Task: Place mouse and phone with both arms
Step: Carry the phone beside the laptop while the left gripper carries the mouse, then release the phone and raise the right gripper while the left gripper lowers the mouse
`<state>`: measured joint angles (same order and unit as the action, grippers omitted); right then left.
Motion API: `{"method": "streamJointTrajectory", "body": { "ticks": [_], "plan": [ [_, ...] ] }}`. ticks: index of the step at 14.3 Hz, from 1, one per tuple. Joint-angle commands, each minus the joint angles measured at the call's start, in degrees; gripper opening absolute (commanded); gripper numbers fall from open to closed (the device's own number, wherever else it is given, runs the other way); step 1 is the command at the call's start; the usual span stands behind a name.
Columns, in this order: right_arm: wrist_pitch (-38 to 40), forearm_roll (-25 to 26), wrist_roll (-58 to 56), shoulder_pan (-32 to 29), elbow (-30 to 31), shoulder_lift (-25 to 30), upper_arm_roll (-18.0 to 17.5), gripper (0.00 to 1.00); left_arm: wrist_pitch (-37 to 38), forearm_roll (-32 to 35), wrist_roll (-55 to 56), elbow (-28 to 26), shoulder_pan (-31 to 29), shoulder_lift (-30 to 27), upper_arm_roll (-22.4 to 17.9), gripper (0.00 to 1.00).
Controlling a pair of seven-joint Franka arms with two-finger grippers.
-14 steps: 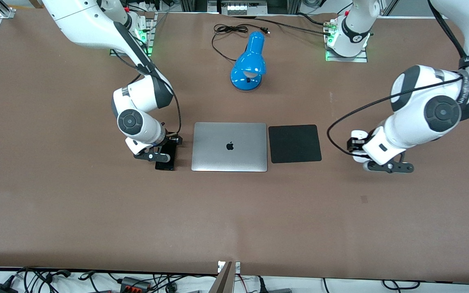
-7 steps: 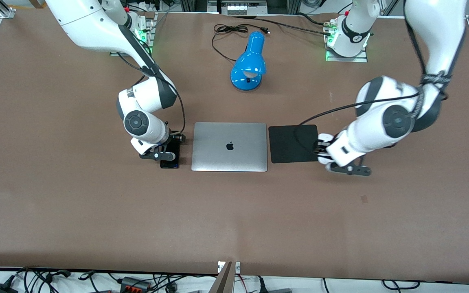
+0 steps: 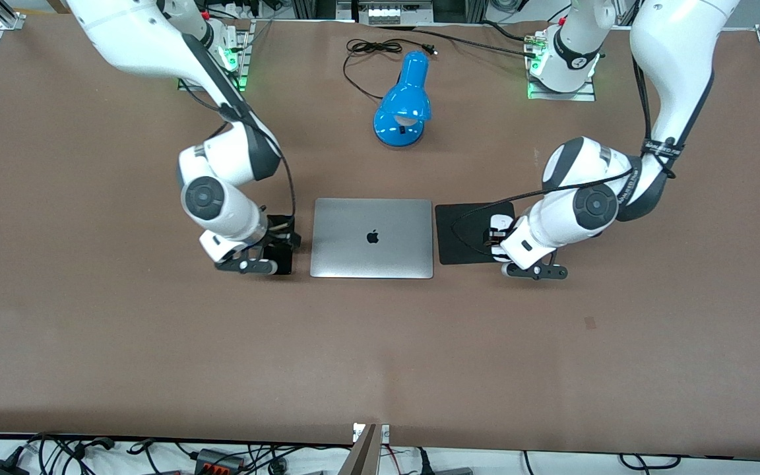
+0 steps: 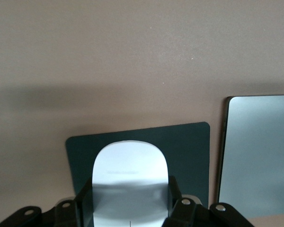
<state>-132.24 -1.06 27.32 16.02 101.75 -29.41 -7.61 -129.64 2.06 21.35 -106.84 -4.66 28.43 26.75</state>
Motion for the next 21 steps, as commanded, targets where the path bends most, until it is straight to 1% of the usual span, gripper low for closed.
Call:
{"method": "streamJointTrajectory", "body": {
  "ticks": [1,2,3,5,7,9,11,12,13,14,15,18,19,20,21],
  "plan": [
    [6.0,-0.27,0.02,-3.35,-4.09,3.91,0.66,1.0,-9.29,-0.47,1.24,-6.61,-0.09,-1.27,0.15,0.31],
    [8.81,-0.26,-0.25,-4.93,-5.5,5.14,0.75,1.0,-11.67,-0.47,1.24,-8.54,-0.09,-1.19,0.15,0.31],
    [11.97,-0.18,-0.34,-6.43,-7.68,5.67,0.75,1.0,-13.17,-0.47,1.24,-9.0,0.0,-1.1,0.06,0.31],
    [21.45,0.0,-0.34,-9.24,-14.7,6.29,0.75,1.0,-15.37,-0.39,1.15,-9.35,0.0,0.3,0.15,0.31],
    [30.86,0.0,-0.6,-11.71,-21.21,6.29,0.75,1.0,-20.54,-0.39,1.15,-11.63,0.0,1.97,0.06,0.31],
    [38.42,0.09,-4.27,-13.46,-26.58,6.29,1.54,1.0,-24.77,-0.39,1.15,-13.39,0.0,3.9,0.15,0.32],
    [45.28,0.09,-12.42,-16.36,-30.1,6.38,2.25,1.0,-25.14,-0.39,1.41,-13.49,0.61,4.96,0.15,0.33],
    [46.79,0.09,-16.12,-17.94,-30.55,8.03,2.16,1.0,-25.14,-0.39,1.68,-13.4,0.96,4.97,0.15,0.39],
    [46.46,0.52,-19.21,-18.74,-29.51,10.31,2.33,1.0,-25.14,-0.47,2.11,-13.31,1.05,4.97,0.06,0.68],
    [45.59,1.57,-19.93,-19.18,-27.07,11.38,2.25,1.0,-25.14,-0.39,2.55,-12.96,1.05,4.97,0.15,0.93],
    [44.27,1.93,-20.29,-20.66,-24.08,12.96,1.9,1.0,-25.14,-0.39,2.64,-12.87,1.05,4.79,0.15,1.0],
    [39.27,3.07,-22.57,-22.43,-20.11,15.69,1.63,1.0,-24.7,-0.21,2.21,-12.78,0.97,4.27,0.15,1.0],
    [38.55,3.16,-22.23,-22.79,-18.97,17.09,1.63,1.0,-24.53,-0.21,2.12,-12.35,0.97,3.31,0.15,1.0],
    [37.16,3.08,-22.66,-23.49,-17.13,18.41,1.63,1.0,-23.13,-0.21,2.12,-11.65,1.05,1.9,0.24,1.0],
    [35.31,2.9,-22.66,-23.93,-14.07,20.77,1.55,1.0,-18.33,-0.12,2.12,-9.99,1.05,-0.11,0.24,1.0]
  ]
}}
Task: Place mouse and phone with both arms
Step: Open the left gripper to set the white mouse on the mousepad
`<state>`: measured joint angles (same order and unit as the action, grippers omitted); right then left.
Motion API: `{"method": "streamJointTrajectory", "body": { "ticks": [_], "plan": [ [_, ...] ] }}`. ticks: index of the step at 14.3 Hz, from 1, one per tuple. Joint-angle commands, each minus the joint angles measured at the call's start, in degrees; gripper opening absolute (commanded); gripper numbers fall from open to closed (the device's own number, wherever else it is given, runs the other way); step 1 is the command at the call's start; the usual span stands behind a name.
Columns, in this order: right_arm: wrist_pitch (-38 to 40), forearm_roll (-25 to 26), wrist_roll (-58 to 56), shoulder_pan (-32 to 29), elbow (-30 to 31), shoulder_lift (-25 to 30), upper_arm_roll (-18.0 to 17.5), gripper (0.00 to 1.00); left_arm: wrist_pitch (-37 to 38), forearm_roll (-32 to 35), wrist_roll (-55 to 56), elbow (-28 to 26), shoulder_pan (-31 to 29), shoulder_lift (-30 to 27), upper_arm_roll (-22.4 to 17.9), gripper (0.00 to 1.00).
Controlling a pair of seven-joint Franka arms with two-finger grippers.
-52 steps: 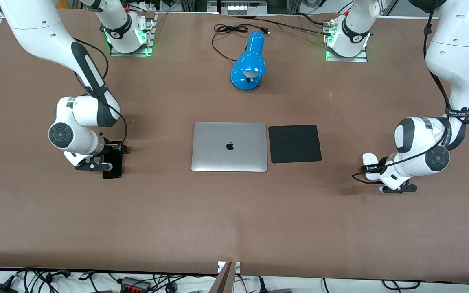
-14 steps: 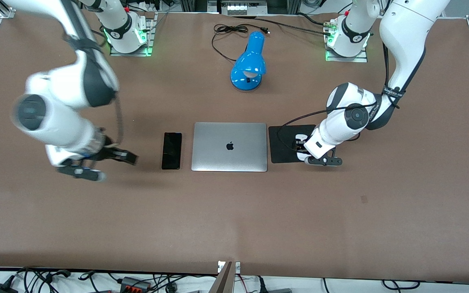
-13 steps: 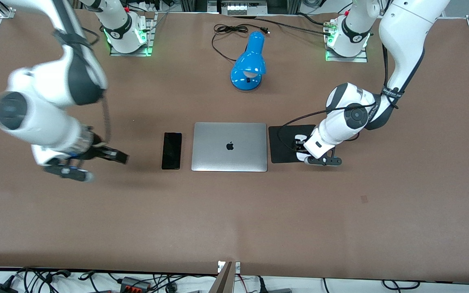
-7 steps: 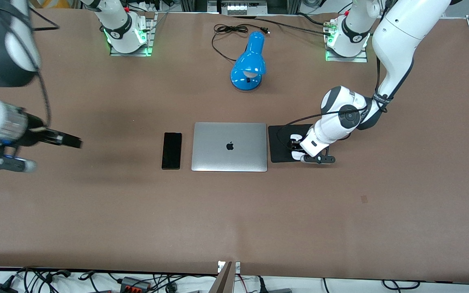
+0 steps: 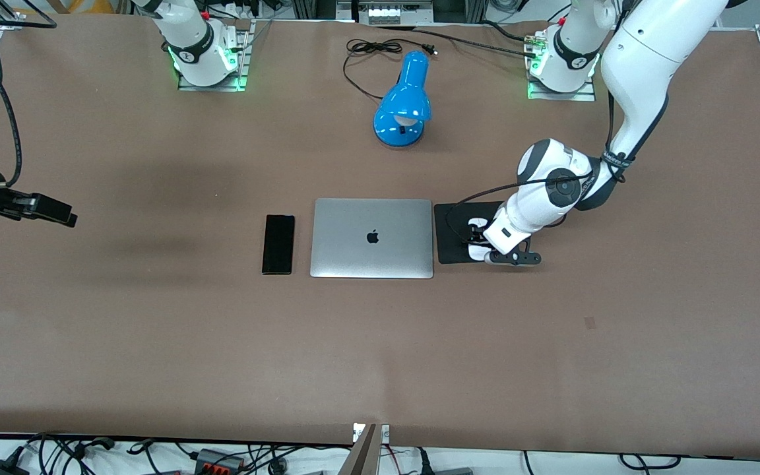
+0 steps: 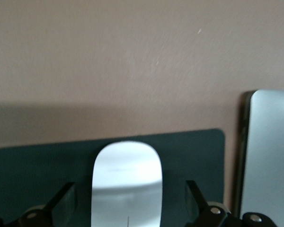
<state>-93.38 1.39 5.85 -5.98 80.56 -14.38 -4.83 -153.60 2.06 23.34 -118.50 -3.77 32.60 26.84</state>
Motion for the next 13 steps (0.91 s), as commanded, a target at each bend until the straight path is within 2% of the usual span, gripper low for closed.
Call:
{"method": "streamJointTrajectory", "body": {
  "ticks": [1,2,4,8,10,11,13],
  "plan": [
    [-4.6,0.54,-1.02,-1.84,10.72,8.38,-1.24,1.0,12.55,0.05,0.04,4.04,0.17,-6.04,0.15,1.0],
    [-5.4,0.1,-1.1,-1.84,11.89,10.58,-1.24,1.0,21.41,0.05,-0.05,7.89,0.08,-7.45,0.15,1.0],
    [-4.27,0.01,-1.28,-2.1,12.17,11.57,-1.24,1.0,37.16,0.14,-0.14,15.71,-0.01,-8.52,0.15,1.0],
    [-1.72,0.01,-2.95,-2.63,11.73,11.31,-1.06,1.0,60.2,0.23,-0.4,30.13,-1.41,-8.61,-0.2,1.0],
    [-1.54,0.27,-3.13,-2.28,10.42,10.7,-1.15,1.0,71.89,0.23,-4.06,37.34,-3.16,-8.69,-0.38,1.0],
    [-1.1,0.1,-3.39,-2.28,10.15,10.61,-1.15,1.0,75.95,0.23,-6.35,39.9,-4.39,-8.78,-0.12,1.0],
    [0.21,0.1,-2.87,-1.84,9.53,10.6,-1.15,1.0,78.88,0.23,-10.05,44.3,-6.15,-10.44,-0.38,1.0]
  ]
}}
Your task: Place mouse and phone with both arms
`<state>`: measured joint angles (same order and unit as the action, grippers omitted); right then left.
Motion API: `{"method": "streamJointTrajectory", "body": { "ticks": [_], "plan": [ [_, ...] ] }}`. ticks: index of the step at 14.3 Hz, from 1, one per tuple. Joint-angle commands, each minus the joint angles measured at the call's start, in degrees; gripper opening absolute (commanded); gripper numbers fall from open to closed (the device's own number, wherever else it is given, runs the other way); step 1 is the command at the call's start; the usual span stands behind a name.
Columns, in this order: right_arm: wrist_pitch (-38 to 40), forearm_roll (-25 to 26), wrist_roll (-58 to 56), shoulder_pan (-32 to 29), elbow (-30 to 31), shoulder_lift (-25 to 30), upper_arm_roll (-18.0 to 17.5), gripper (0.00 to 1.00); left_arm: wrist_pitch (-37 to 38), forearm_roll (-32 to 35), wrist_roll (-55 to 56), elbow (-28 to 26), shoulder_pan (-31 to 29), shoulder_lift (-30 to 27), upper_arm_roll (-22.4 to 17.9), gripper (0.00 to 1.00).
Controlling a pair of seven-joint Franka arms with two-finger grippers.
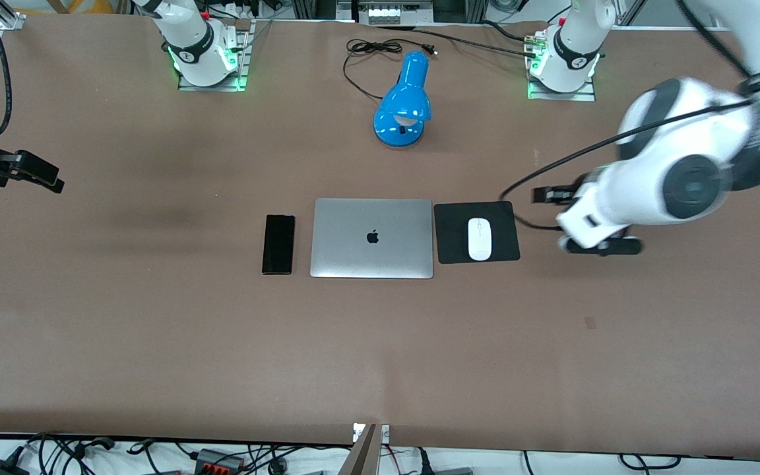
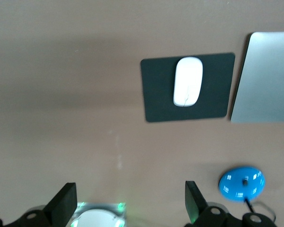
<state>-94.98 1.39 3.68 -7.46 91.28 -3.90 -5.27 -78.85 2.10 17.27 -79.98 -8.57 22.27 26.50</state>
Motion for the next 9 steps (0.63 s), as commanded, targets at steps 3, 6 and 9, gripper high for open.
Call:
{"method": "streamJointTrajectory", "body": {
  "ticks": [3,6,9],
  "plan": [
    [2.87,0.28,-0.6,-0.54,-1.37,0.03,-0.62,1.0,5.03,-0.77,-9.25,7.65,-6.61,-3.45,0.66,1.0],
    [3.22,0.45,-0.43,-0.45,-2.07,-0.06,-0.7,1.0,5.72,-1.66,-9.18,3.9,-5.68,-8.46,-0.65,1.0],
    [3.22,0.37,-0.43,-0.45,-2.25,-0.06,-0.7,1.0,2.59,-2.53,-9.36,-5.42,4.58,-16.28,-13.36,1.0]
  ]
}}
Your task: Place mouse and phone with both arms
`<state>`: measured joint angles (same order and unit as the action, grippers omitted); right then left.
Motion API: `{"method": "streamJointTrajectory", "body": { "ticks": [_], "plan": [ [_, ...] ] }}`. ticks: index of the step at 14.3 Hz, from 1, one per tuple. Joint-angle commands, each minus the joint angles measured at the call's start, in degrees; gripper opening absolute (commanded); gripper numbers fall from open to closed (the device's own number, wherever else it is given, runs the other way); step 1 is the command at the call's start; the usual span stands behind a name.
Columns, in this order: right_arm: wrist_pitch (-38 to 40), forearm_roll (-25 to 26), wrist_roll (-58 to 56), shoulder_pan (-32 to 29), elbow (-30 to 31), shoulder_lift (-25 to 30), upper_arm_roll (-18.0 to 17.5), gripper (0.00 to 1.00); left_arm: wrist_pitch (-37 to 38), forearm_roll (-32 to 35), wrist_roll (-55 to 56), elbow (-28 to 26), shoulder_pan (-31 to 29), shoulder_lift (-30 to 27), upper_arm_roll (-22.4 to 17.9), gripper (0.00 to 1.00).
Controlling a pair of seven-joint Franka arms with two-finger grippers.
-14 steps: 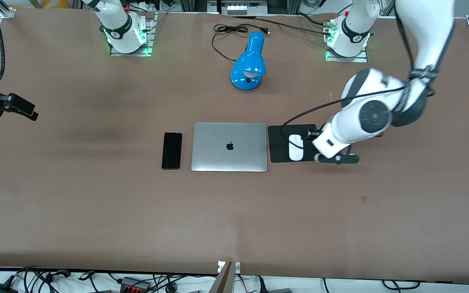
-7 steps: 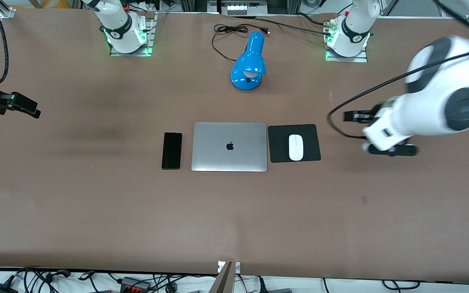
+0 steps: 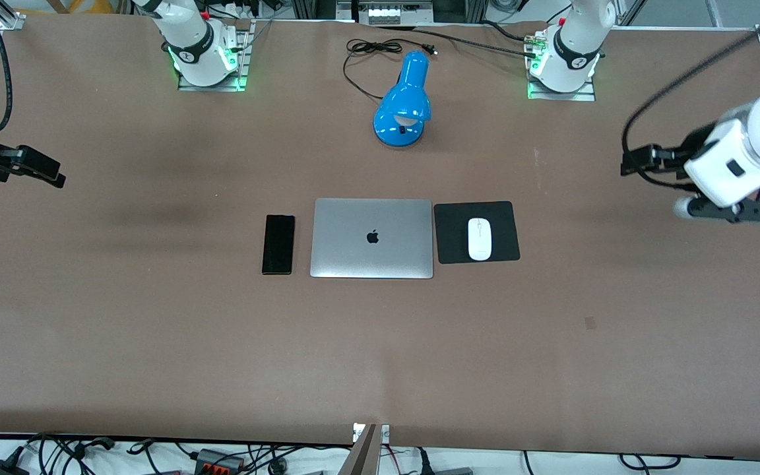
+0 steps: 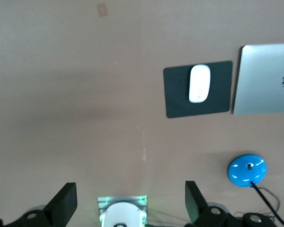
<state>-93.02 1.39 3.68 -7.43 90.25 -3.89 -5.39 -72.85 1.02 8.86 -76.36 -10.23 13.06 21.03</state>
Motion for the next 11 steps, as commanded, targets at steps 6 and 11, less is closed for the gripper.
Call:
{"method": "streamJointTrajectory", "body": {
  "ticks": [6,11],
  "plan": [
    [1.27,0.19,-0.43,-0.39,-1.22,-0.24,-0.58,1.0,-17.03,-2.25,-0.07,-21.01,12.18,-14.55,-20.24,1.0],
    [1.27,0.36,-0.6,-0.39,-1.22,-0.42,-0.58,1.0,-18.11,0.73,-0.6,-21.64,11.11,-16.4,-17.69,1.0]
  ]
}}
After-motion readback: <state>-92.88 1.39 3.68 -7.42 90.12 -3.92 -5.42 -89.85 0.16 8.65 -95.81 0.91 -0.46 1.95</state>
